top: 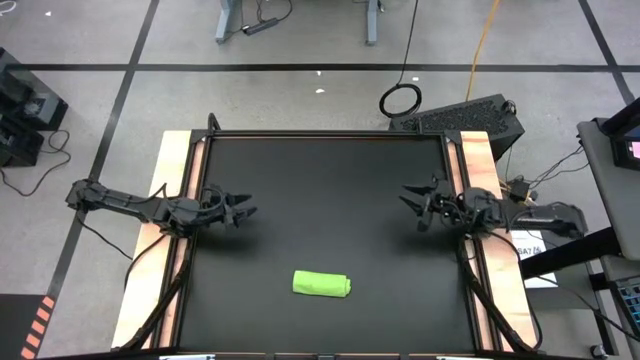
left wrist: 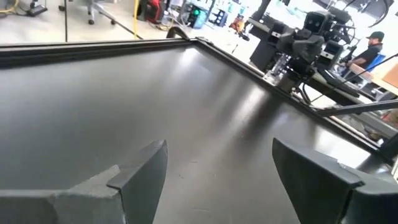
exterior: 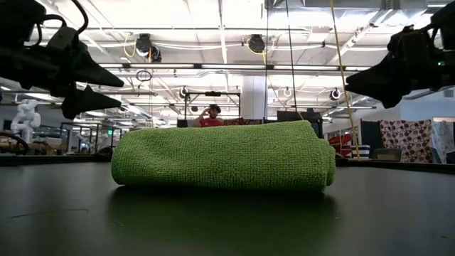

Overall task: Roll towel into tight, uniform cylinder
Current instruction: Return to Home Position

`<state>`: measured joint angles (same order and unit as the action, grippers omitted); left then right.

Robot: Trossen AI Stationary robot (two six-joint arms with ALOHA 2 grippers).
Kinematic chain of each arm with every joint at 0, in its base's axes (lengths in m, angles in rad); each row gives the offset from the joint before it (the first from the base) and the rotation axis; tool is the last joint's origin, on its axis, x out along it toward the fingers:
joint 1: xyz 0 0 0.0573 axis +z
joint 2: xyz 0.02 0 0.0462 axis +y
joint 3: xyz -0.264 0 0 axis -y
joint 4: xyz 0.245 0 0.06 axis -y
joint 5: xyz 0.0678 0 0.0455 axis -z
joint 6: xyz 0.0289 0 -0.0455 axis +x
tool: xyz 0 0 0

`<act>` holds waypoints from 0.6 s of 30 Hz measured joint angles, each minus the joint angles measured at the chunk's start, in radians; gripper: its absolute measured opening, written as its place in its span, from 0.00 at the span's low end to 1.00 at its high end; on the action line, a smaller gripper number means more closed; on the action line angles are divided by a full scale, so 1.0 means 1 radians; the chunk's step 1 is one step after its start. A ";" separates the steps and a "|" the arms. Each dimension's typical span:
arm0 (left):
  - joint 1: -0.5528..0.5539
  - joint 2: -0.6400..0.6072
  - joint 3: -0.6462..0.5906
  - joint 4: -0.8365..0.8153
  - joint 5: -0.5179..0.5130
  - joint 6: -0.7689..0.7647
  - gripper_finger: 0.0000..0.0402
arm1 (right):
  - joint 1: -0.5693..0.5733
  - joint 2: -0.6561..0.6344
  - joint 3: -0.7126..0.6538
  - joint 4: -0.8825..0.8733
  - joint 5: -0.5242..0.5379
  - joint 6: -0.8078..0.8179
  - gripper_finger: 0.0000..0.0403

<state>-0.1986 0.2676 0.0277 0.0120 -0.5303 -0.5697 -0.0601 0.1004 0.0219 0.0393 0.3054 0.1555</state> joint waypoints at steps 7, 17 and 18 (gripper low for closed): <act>0.003 0.000 0.000 -0.001 -0.009 0.010 0.73 | -0.199 0.097 -0.006 -0.020 -0.261 0.048 0.40; 0.003 0.000 0.000 -0.003 -0.041 0.092 0.73 | -0.310 0.188 -0.006 -0.020 -0.366 0.042 0.40; 0.003 0.000 0.000 -0.003 -0.047 0.110 0.73 | -0.312 0.192 -0.006 -0.020 -0.361 0.029 0.40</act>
<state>-0.1959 0.2680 0.0277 0.0090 -0.5769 -0.4600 -0.3720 0.2927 0.0154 0.0194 -0.0559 0.1849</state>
